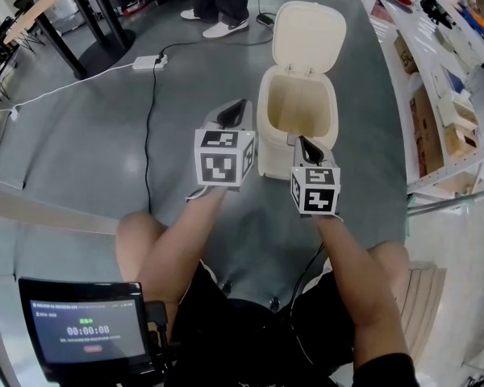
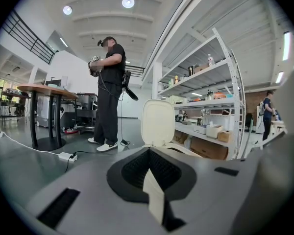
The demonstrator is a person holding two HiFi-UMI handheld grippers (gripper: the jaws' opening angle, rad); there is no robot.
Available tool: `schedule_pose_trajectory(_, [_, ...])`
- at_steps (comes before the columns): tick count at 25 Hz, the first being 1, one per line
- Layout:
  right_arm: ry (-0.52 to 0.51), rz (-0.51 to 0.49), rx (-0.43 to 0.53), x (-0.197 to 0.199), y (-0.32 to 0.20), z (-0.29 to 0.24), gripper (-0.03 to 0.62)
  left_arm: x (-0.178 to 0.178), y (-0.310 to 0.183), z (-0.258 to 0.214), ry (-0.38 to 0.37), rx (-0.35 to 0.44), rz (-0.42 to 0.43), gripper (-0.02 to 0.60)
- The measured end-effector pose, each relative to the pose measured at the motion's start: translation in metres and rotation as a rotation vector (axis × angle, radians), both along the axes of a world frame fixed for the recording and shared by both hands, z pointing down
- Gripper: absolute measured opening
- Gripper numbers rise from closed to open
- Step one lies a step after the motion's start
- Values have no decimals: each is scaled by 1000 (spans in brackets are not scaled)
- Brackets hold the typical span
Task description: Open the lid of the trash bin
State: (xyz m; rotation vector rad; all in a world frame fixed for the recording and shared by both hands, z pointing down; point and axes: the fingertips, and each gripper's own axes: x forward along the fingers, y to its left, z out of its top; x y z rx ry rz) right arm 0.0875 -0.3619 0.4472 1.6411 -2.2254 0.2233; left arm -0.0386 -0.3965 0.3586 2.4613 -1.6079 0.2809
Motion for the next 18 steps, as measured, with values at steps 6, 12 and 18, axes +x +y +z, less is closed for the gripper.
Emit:
schedule_pose_trajectory(6, [3,0,1,0,0,0,3,0,0,0,-2,1,1,-2])
schedule_pose_trajectory(12, [-2,-1,-1,0,-1,0,3,1,0,0,-3,2,4,-2])
schedule_pose_trajectory(18, [-4,-3,0,-1,0,1,3,2,1,1,-8,4,6,-1])
